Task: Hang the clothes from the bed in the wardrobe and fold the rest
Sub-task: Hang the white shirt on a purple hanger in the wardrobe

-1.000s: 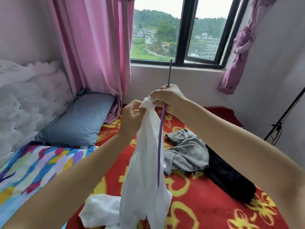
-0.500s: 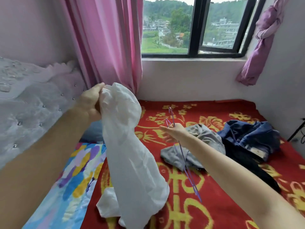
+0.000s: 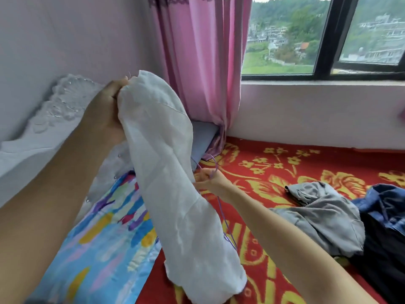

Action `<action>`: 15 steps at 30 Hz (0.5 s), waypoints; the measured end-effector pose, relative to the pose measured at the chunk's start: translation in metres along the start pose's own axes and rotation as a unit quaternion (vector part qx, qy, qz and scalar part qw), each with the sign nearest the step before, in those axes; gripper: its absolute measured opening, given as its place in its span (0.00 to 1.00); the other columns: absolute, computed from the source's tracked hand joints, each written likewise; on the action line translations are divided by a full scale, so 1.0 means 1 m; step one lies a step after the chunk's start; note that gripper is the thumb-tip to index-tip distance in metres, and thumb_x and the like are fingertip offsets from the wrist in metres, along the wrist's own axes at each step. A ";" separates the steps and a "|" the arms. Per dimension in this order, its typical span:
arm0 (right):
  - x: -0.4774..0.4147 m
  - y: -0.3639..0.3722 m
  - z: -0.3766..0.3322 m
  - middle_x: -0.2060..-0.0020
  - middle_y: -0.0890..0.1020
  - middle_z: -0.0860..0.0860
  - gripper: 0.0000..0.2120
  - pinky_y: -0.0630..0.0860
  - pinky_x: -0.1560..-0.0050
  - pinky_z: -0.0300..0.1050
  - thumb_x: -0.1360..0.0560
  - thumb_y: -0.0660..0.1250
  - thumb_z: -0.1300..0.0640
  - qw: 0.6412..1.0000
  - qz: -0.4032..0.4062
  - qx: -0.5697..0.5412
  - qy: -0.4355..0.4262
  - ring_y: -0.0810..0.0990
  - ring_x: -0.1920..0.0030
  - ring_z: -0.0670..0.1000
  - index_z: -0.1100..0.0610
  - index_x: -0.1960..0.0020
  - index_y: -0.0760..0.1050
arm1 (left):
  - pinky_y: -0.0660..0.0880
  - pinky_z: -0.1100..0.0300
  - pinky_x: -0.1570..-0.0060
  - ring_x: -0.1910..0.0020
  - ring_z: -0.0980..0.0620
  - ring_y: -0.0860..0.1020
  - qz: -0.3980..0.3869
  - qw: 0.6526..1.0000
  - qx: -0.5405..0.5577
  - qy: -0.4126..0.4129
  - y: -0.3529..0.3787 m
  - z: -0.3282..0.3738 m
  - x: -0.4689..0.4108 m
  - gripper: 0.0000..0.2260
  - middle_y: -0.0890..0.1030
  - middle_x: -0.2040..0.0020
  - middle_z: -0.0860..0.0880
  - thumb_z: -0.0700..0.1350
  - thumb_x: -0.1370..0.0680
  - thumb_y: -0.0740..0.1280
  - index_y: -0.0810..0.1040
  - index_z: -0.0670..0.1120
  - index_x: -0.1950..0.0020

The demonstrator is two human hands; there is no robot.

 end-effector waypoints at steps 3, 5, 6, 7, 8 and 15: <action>-0.001 -0.007 0.002 0.73 0.65 0.50 0.27 0.69 0.68 0.37 0.30 0.68 0.73 0.999 -0.015 0.000 0.028 0.67 0.72 0.46 0.52 0.71 0.55 | 0.77 0.63 0.56 0.59 0.54 0.79 0.029 1.000 -0.002 0.004 -0.028 0.008 0.007 0.08 0.80 0.60 0.51 0.48 0.23 0.57 0.75 0.47 0.56; 0.004 -0.030 -0.004 0.77 0.64 0.44 0.26 0.67 0.73 0.33 0.28 0.65 0.73 0.999 0.006 -0.016 0.034 0.66 0.77 0.40 0.51 0.70 0.55 | 0.75 0.61 0.52 0.55 0.52 0.78 0.099 0.995 -0.023 -0.006 -0.058 0.010 0.009 0.08 0.79 0.55 0.49 0.47 0.24 0.59 0.76 0.46 0.53; 0.006 -0.045 -0.010 0.79 0.62 0.42 0.26 0.64 0.75 0.32 0.27 0.64 0.73 0.999 0.024 -0.024 0.029 0.64 0.78 0.39 0.51 0.69 0.54 | 0.75 0.62 0.55 0.56 0.52 0.78 0.147 0.988 -0.049 -0.006 -0.074 0.006 0.009 0.08 0.80 0.58 0.50 0.46 0.24 0.60 0.78 0.46 0.55; 0.009 -0.062 -0.018 0.79 0.61 0.41 0.25 0.62 0.76 0.32 0.27 0.63 0.73 0.998 0.046 -0.031 0.024 0.62 0.79 0.39 0.51 0.69 0.54 | 0.76 0.65 0.63 0.61 0.54 0.78 0.204 0.975 -0.090 -0.010 -0.089 -0.001 0.011 0.09 0.81 0.64 0.51 0.45 0.24 0.61 0.79 0.46 0.60; 0.014 -0.078 -0.026 0.80 0.61 0.42 0.25 0.60 0.77 0.32 0.26 0.62 0.73 0.997 0.062 -0.031 0.021 0.60 0.79 0.39 0.52 0.69 0.54 | 0.74 0.68 0.72 0.69 0.56 0.77 0.263 0.952 -0.155 -0.016 -0.102 -0.009 0.014 0.11 0.79 0.70 0.51 0.43 0.24 0.62 0.79 0.45 0.65; 0.045 -0.149 -0.072 0.78 0.61 0.44 0.25 0.62 0.76 0.34 0.25 0.63 0.70 0.994 0.072 0.075 0.032 0.59 0.77 0.42 0.50 0.71 0.55 | 0.69 0.66 0.77 0.82 0.55 0.72 0.286 0.908 -0.263 -0.157 -0.132 -0.095 0.017 0.09 0.74 0.82 0.52 0.39 0.25 0.67 0.74 0.43 0.66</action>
Point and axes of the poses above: each hand's wrist, its own x-axis away from the middle knuckle, its own y-axis out of the palm, z = x × y, the point moved 2 cm from there along -x, towards the middle knuckle
